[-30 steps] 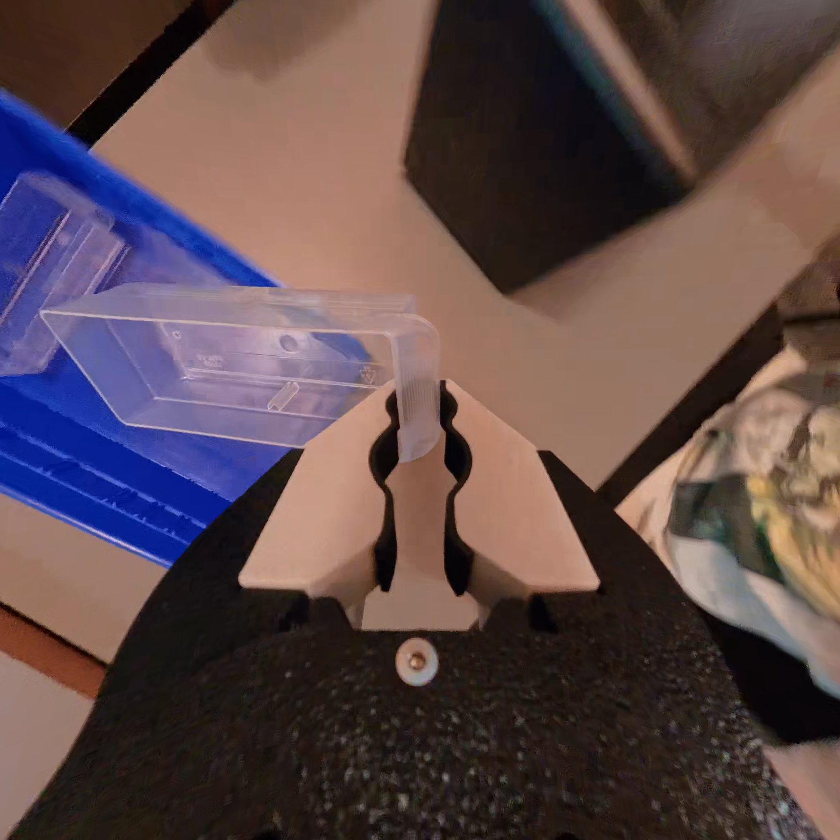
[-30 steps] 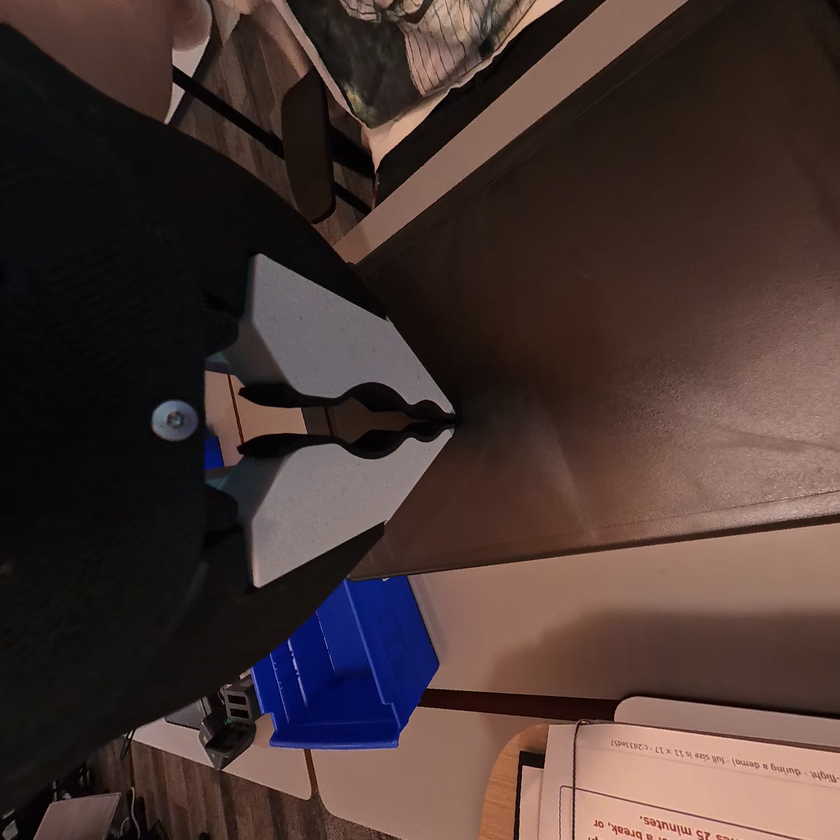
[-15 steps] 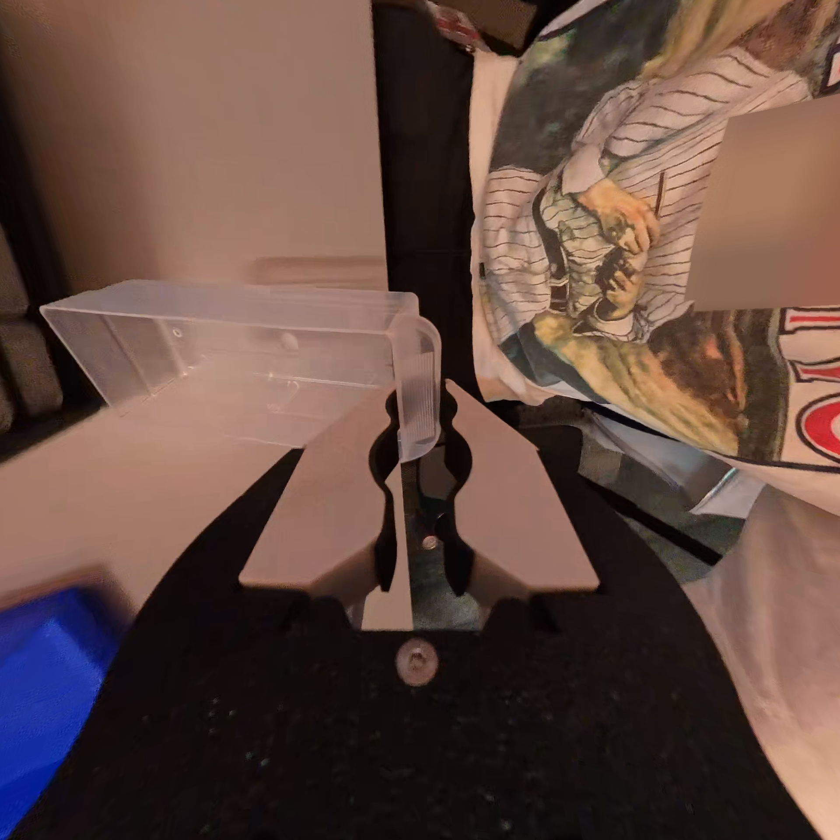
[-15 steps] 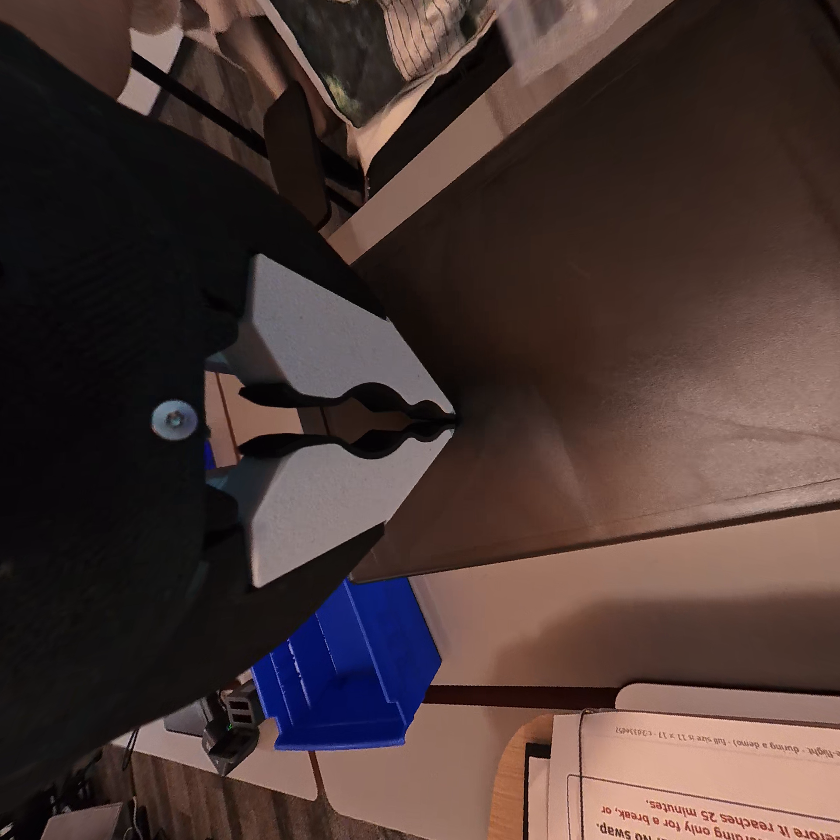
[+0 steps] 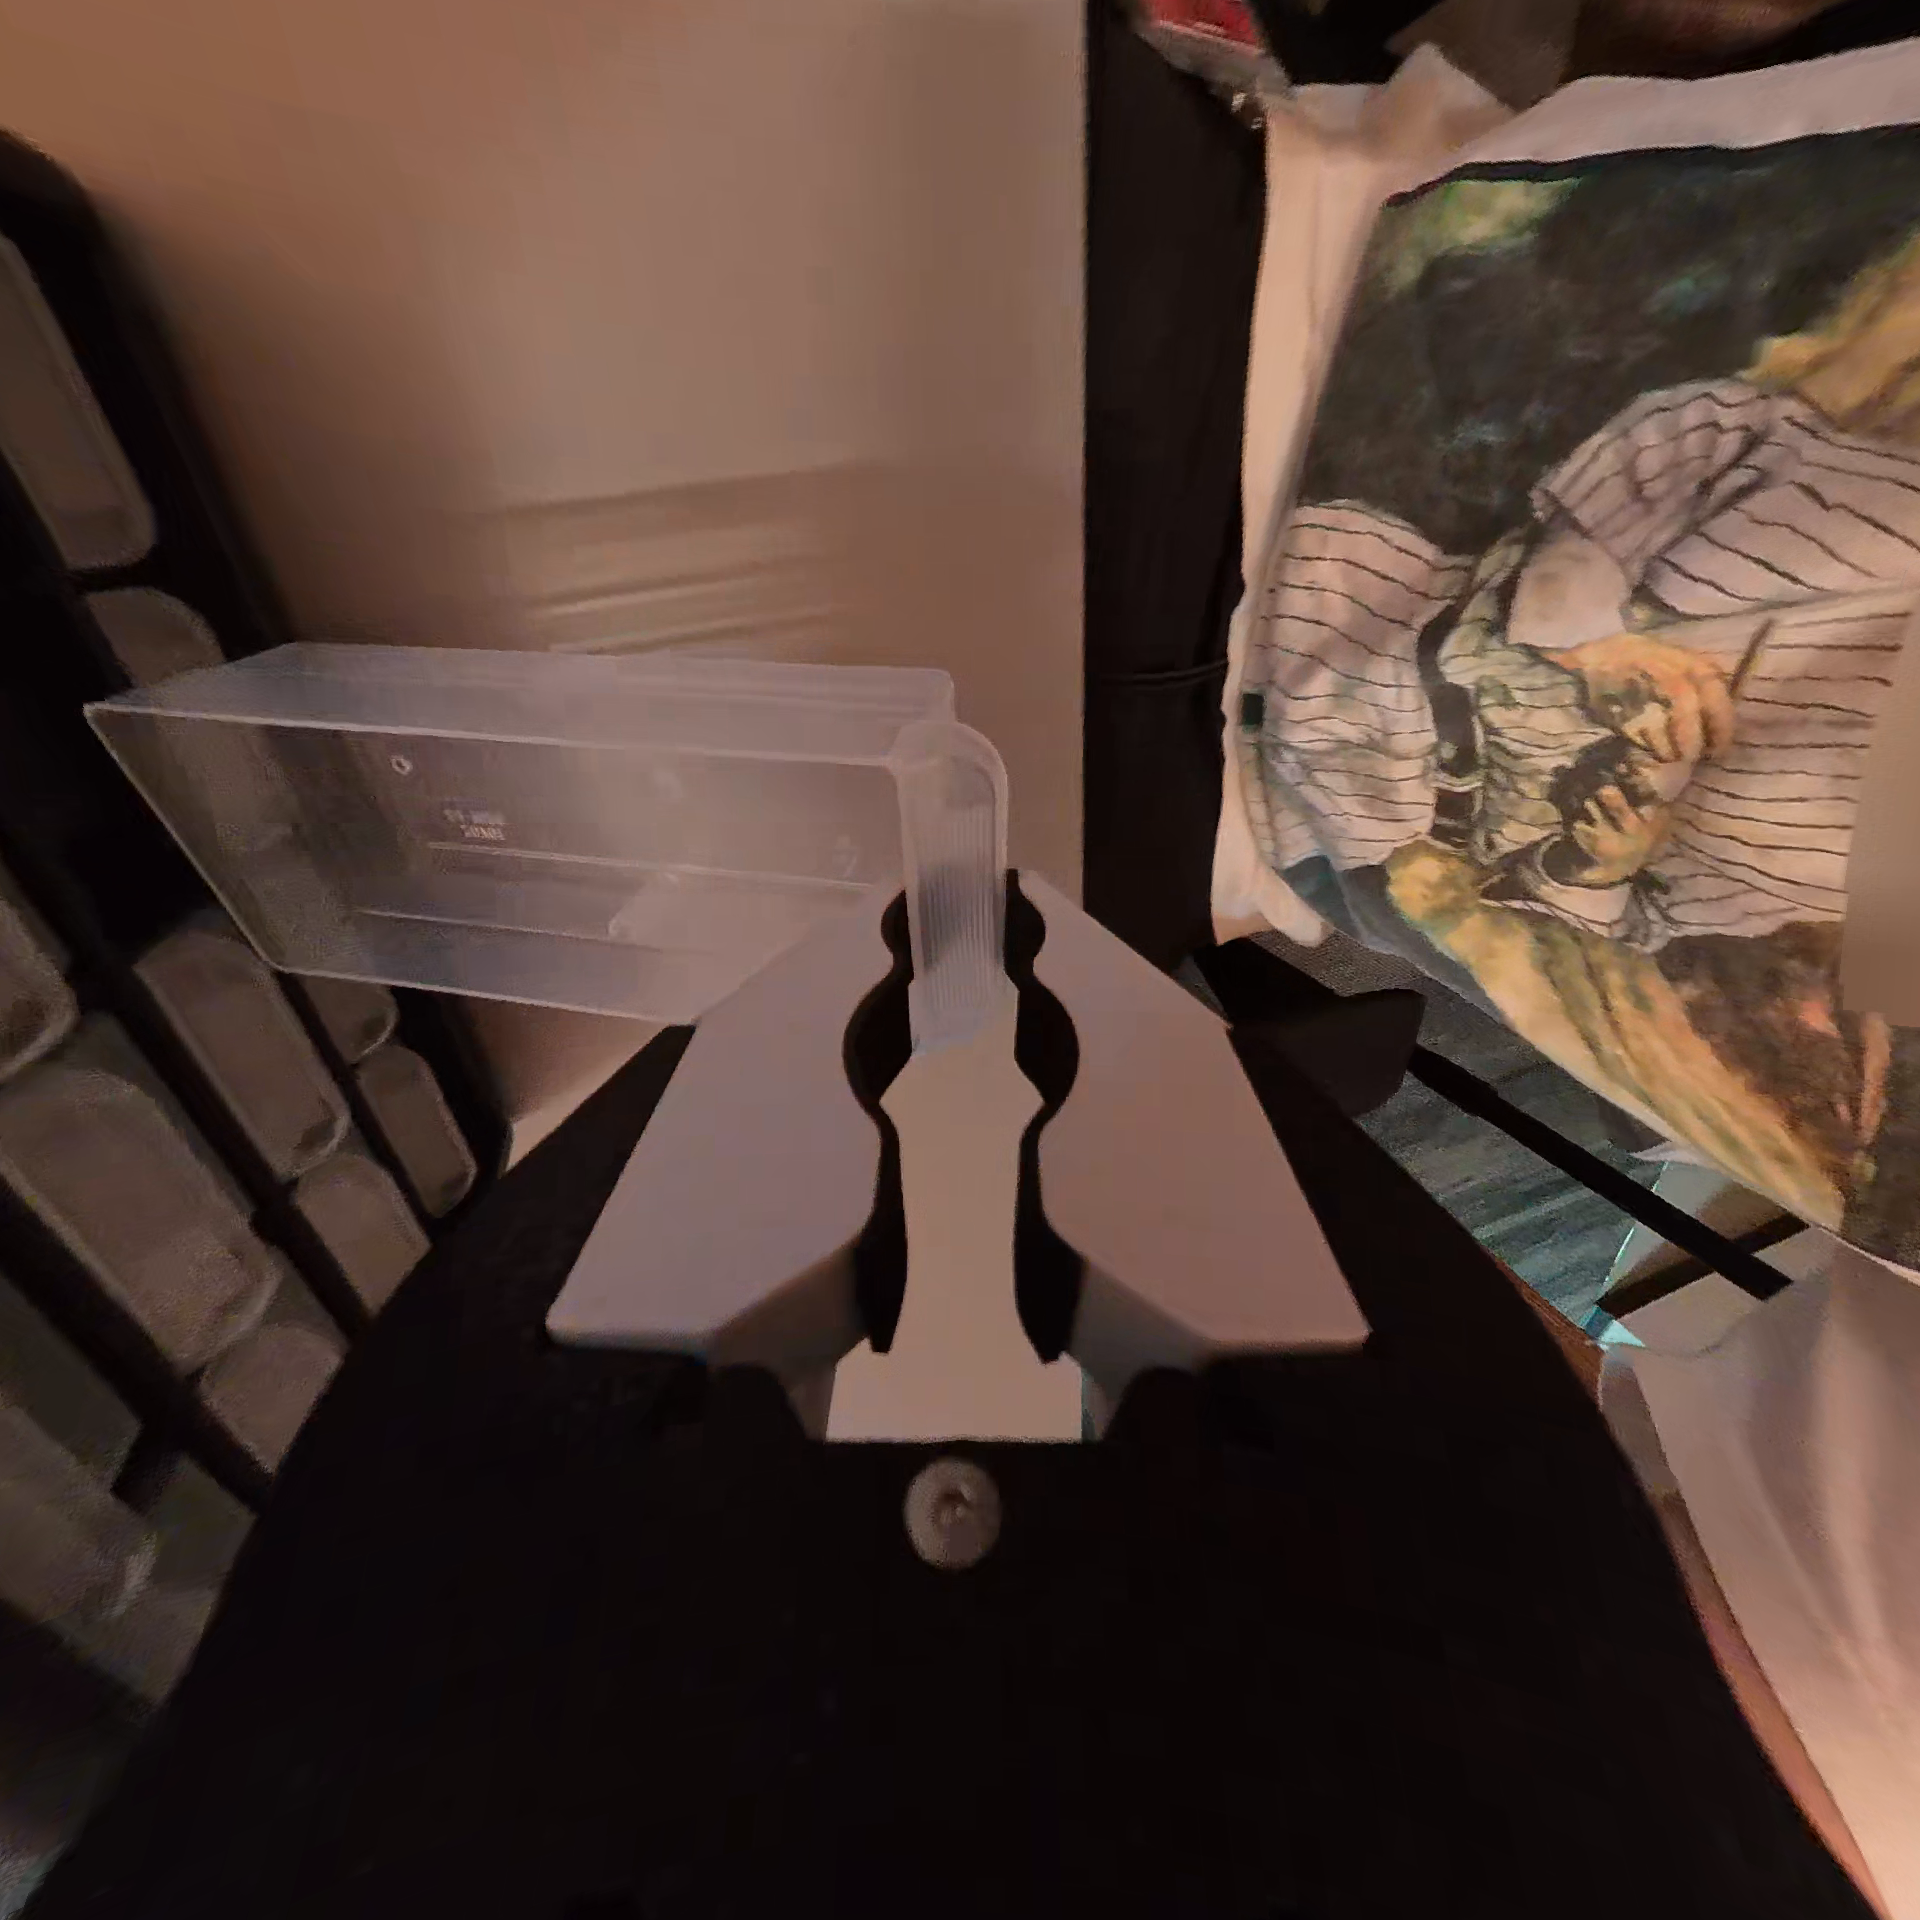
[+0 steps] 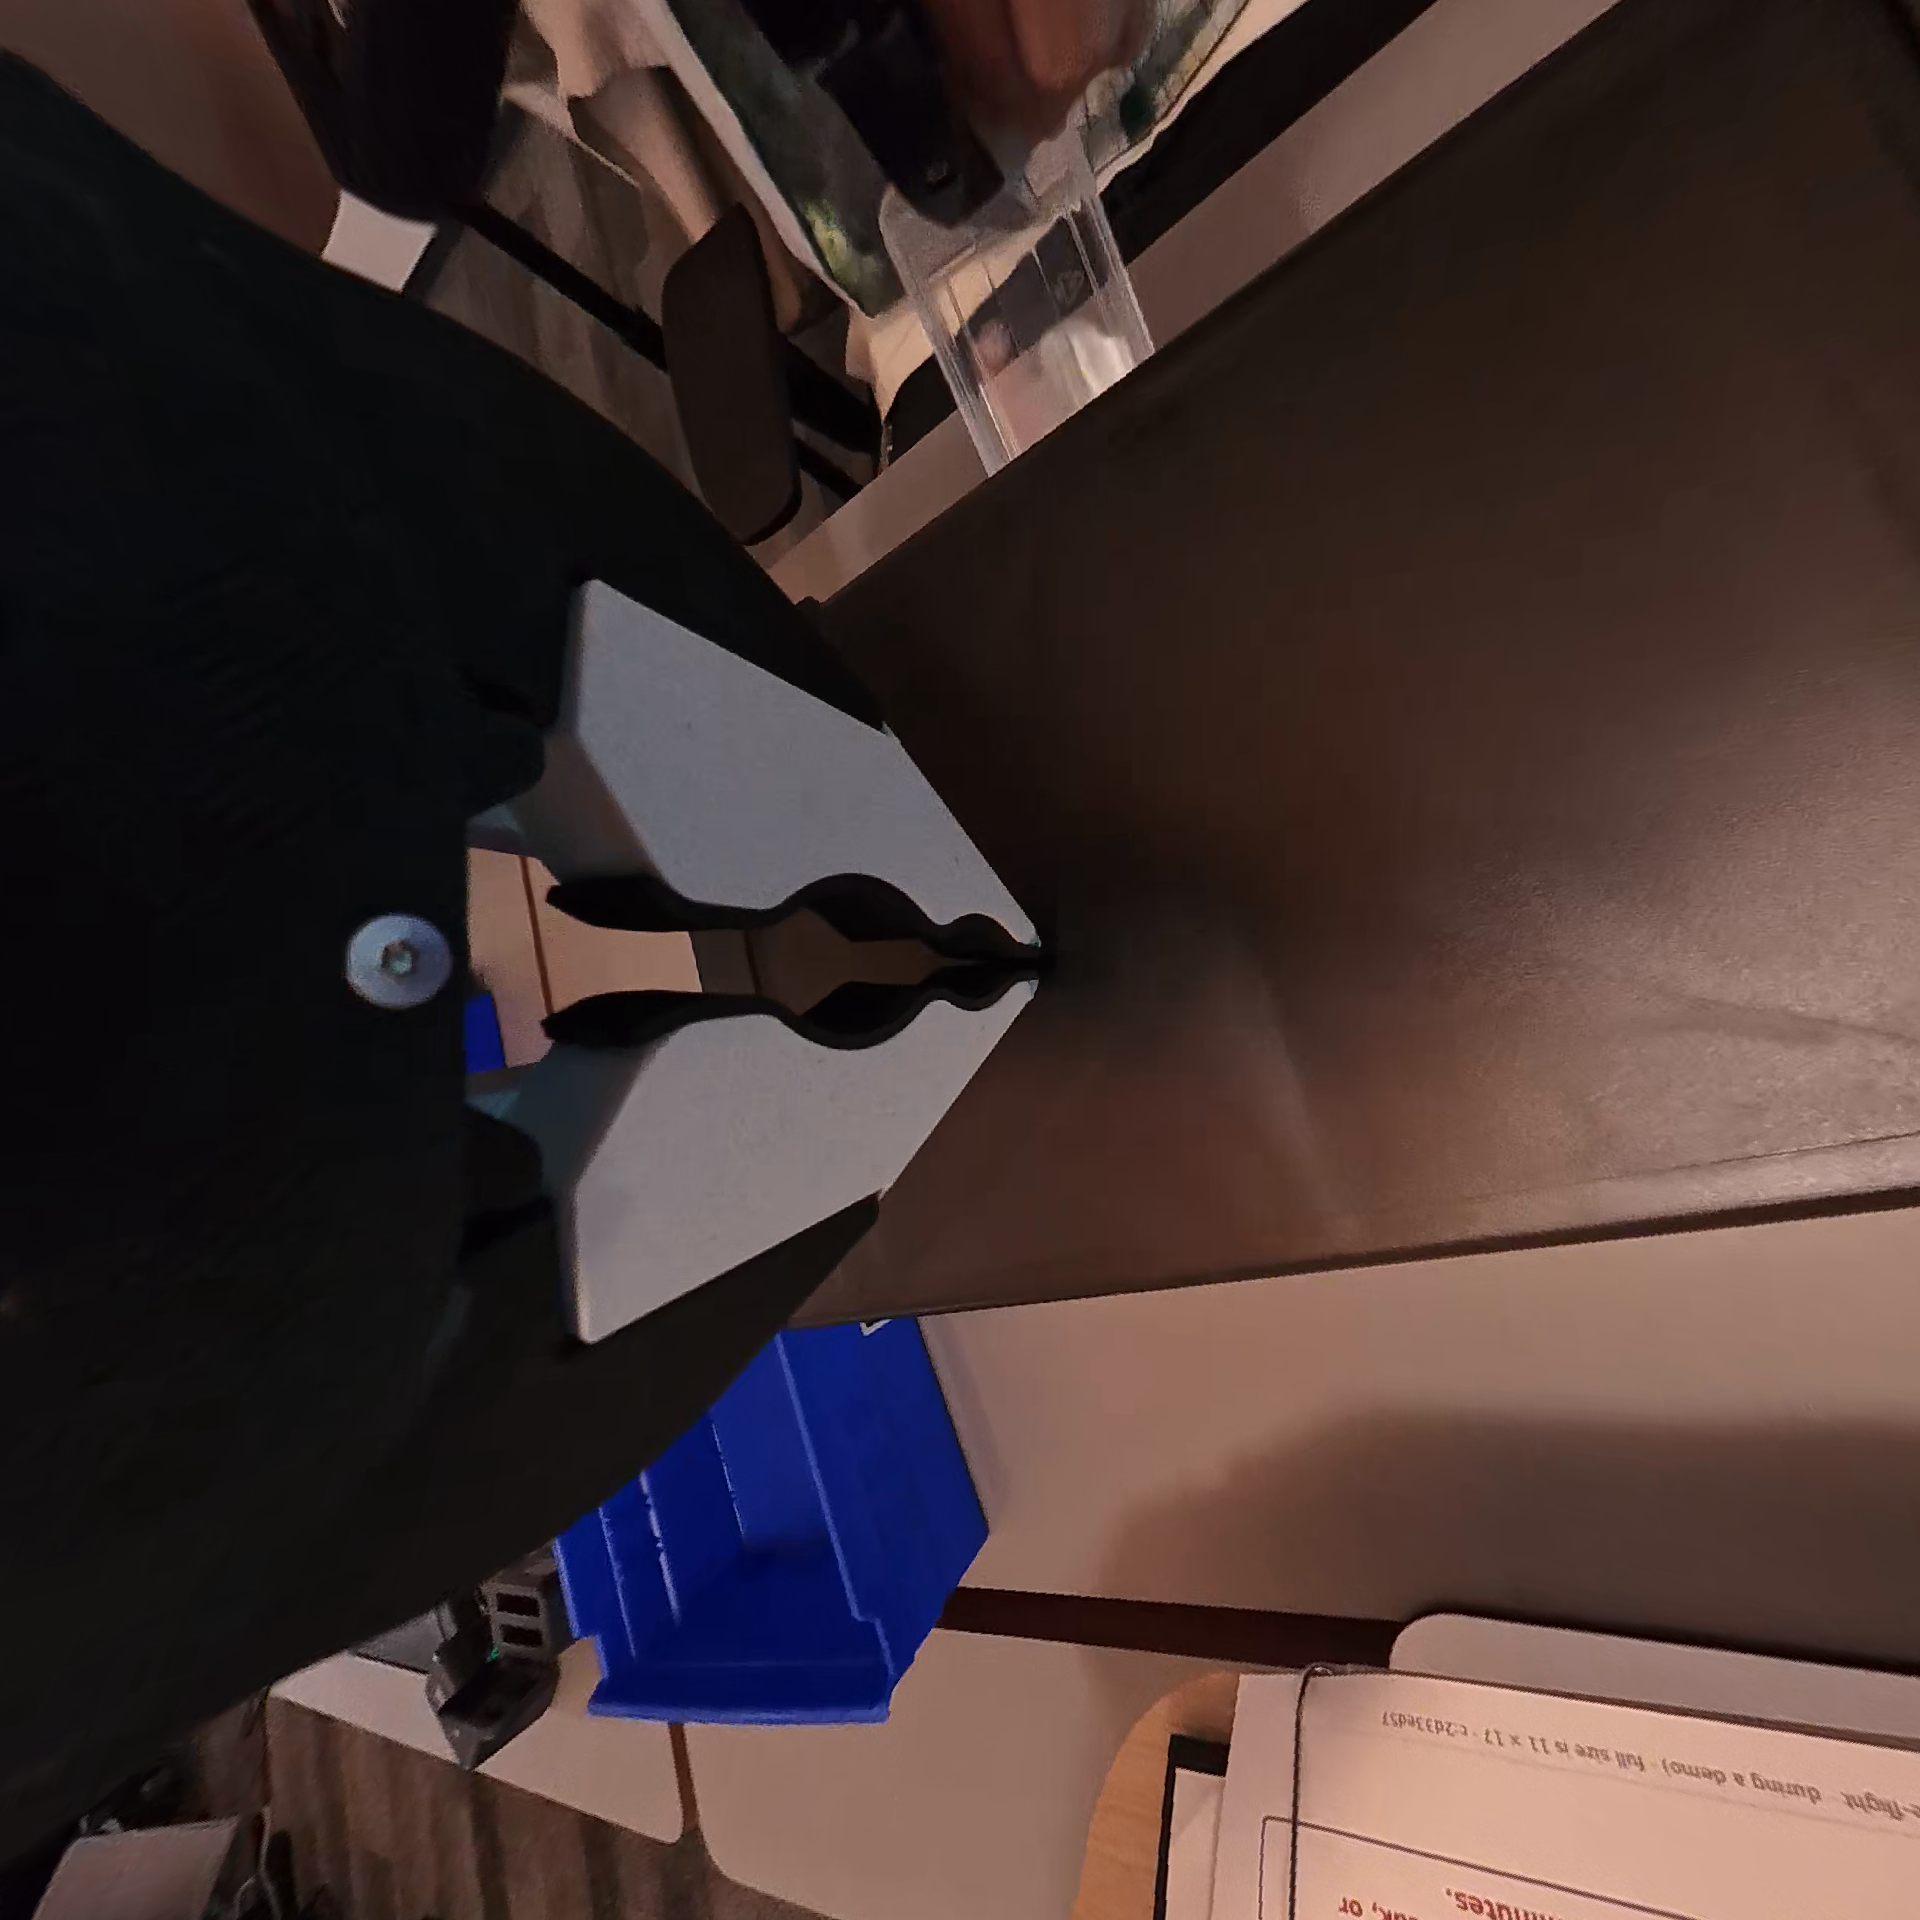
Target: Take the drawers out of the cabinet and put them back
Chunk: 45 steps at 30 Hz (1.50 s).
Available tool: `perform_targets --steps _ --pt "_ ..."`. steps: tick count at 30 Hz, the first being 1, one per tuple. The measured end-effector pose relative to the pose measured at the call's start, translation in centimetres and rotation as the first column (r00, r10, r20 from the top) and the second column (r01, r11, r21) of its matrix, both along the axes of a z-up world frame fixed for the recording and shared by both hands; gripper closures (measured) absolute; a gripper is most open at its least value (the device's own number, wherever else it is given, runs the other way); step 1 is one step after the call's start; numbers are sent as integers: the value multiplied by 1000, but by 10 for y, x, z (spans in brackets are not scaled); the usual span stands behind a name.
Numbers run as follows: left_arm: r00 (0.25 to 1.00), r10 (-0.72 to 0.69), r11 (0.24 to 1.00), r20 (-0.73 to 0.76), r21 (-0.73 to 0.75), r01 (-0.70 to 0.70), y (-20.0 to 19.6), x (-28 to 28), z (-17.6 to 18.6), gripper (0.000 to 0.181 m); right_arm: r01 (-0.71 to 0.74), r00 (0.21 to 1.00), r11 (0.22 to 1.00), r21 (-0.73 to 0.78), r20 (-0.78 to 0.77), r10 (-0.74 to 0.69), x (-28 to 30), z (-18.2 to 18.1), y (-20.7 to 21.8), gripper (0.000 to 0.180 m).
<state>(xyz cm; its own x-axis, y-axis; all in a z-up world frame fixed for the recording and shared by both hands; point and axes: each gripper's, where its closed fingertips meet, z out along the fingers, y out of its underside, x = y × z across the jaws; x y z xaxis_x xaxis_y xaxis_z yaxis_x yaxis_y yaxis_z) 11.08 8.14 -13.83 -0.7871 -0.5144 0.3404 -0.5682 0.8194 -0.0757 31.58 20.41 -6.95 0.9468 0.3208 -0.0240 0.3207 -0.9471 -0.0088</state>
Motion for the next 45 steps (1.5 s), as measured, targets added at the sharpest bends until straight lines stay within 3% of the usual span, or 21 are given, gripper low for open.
perform_targets --steps 4,17,22,38,45 --pt "1000 17 1000 -9 2 -17 -6 12 -3 170 -58 998 998 -7 19 58 0 0 0 180" --pt "997 48 979 63 193 -59 1 34 -18 169 -26 999 1000 -13 34 27 0 0 0 180" --pt "984 -9 949 179 313 -49 6 31 -29 169 -28 999 1000 -2 40 28 0 0 0 180" --pt "906 -3 895 423 404 -186 21 44 -63 169 -30 999 1000 5 39 30 0 0 0 180" --pt "851 7 876 525 407 -258 40 80 -71 168 -26 999 1000 5 48 26 0 0 0 180"
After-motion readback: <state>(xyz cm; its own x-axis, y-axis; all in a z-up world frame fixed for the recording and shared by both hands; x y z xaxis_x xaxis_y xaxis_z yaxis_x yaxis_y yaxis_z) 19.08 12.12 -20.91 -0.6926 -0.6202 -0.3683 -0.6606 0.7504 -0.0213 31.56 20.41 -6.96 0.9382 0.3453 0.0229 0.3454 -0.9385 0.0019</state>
